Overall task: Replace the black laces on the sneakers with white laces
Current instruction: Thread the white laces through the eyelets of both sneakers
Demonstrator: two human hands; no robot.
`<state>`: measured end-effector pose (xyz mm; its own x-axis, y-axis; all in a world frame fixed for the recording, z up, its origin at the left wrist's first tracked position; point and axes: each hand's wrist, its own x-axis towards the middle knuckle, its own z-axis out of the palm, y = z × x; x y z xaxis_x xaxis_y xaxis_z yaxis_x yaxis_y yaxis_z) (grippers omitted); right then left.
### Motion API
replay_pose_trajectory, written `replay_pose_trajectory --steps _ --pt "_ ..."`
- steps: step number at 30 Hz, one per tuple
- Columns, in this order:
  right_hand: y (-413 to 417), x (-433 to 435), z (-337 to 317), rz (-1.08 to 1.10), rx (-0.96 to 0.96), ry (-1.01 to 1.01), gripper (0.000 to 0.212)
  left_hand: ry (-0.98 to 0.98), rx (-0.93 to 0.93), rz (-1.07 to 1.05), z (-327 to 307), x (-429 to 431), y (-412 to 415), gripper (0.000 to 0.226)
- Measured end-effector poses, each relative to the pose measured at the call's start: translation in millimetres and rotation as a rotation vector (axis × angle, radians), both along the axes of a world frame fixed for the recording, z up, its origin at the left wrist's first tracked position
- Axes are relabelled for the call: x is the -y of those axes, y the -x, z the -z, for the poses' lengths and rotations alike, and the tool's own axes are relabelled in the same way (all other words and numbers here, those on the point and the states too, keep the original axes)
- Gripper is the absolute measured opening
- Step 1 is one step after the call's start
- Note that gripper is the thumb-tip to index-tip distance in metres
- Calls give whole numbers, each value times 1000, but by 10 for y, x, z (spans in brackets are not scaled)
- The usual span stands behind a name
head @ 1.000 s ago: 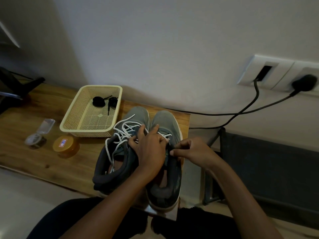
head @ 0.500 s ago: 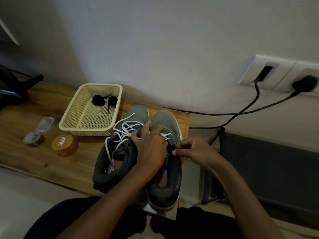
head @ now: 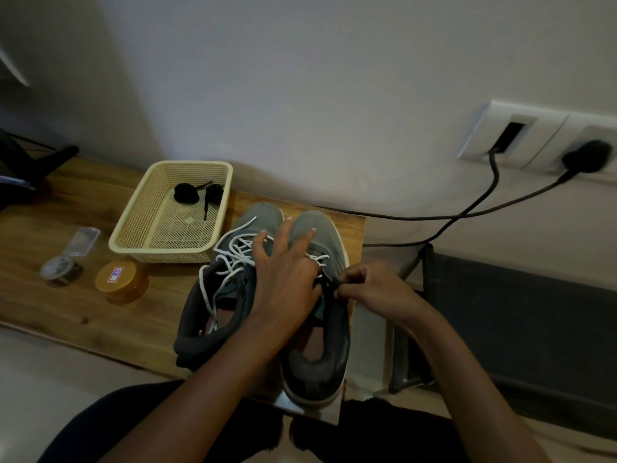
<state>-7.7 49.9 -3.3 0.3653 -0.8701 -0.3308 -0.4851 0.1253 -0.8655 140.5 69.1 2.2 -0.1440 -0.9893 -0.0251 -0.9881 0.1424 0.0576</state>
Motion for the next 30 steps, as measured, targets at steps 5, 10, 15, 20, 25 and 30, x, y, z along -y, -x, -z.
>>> replay_pose_trajectory --steps 5,10,15,20,25,30 --pt "6 -3 14 23 7 -1 8 64 -12 -54 -32 -15 -2 21" --pt "3 -6 14 12 26 -14 15 56 -75 -55 -7 -2 15 15" --pt "4 -18 22 -24 40 -12 16 67 -197 -78 75 -5 12 12" --pt "24 -7 70 -35 81 -17 17 94 -293 -101 120 -10 1 10" --pt "62 11 95 -62 108 -48 16 117 -358 -99 166 -10 -15 7" --pt "59 4 89 -57 113 -49 18 121 -380 -82 175 8 -46 8"
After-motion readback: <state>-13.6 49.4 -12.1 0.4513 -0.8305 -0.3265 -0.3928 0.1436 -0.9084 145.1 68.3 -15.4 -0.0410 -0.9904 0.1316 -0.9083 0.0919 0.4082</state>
